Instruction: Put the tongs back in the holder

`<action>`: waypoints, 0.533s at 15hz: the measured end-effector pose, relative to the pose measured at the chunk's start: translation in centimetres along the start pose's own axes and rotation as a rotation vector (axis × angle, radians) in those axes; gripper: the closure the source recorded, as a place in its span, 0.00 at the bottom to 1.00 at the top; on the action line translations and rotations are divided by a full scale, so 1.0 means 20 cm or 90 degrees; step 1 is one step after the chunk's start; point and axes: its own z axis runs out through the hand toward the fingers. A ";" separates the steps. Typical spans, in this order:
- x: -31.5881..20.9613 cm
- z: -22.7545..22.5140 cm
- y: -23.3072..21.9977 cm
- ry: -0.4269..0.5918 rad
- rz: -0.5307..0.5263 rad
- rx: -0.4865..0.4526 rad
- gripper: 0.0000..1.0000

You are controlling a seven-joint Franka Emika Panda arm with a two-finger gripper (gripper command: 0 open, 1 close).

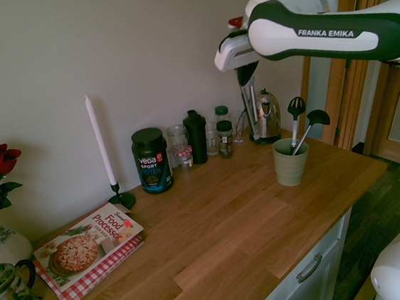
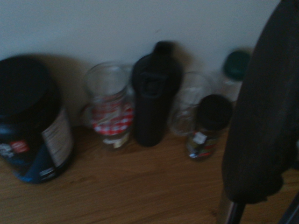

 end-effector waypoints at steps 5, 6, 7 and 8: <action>0.26 0.02 0.25 0.051 0.071 -0.037 1.00; 0.30 0.04 0.30 0.061 0.084 -0.035 1.00; 0.33 0.08 0.37 0.068 0.097 -0.034 1.00; 0.34 0.13 0.44 0.070 0.109 -0.036 1.00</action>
